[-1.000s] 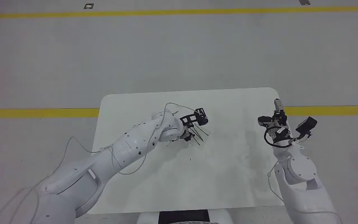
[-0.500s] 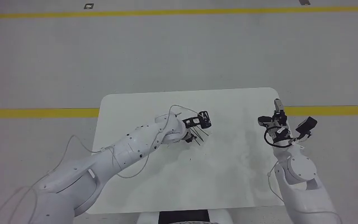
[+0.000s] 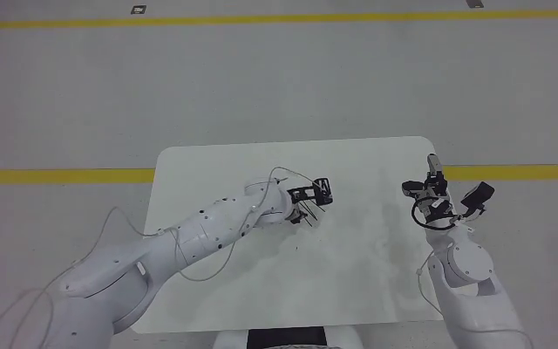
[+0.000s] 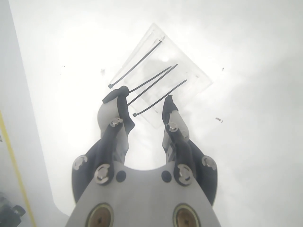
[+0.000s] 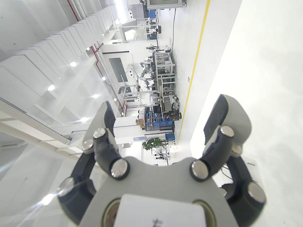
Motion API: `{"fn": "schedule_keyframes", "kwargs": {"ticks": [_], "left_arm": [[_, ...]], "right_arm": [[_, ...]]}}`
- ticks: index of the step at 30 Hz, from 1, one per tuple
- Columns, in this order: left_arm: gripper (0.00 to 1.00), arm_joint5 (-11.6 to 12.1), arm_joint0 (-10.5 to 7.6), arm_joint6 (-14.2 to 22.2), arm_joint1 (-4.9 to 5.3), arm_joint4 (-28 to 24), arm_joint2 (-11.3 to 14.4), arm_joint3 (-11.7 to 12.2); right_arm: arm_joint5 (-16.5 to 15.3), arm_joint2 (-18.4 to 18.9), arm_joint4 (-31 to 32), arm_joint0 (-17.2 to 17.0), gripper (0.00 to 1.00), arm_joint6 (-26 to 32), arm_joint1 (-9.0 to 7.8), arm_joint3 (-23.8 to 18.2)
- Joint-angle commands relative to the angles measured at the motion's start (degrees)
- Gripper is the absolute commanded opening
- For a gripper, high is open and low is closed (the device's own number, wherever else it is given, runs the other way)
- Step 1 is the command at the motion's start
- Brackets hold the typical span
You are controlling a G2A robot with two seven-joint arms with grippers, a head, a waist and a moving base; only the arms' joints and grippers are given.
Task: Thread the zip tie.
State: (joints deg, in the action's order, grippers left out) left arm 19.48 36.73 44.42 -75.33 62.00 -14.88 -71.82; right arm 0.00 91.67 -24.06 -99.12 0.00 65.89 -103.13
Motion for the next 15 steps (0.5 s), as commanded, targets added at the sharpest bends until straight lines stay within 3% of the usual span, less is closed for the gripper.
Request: {"fn": "schedule_keyframes", "kwargs": {"ticks": [1,15], "left_arm": [[0.29,0.0,-0.21,-0.02,-0.06,0.77,0.33,-0.08],[0.36,0.0,-1.24,0.86,-0.74,5.41,2.93,-0.63]], "right_arm": [[0.0,0.0,0.0,0.0,1.0,0.0,0.0,0.0],[0.0,0.0,0.0,0.0,1.0,0.0,0.0,0.0]]}}
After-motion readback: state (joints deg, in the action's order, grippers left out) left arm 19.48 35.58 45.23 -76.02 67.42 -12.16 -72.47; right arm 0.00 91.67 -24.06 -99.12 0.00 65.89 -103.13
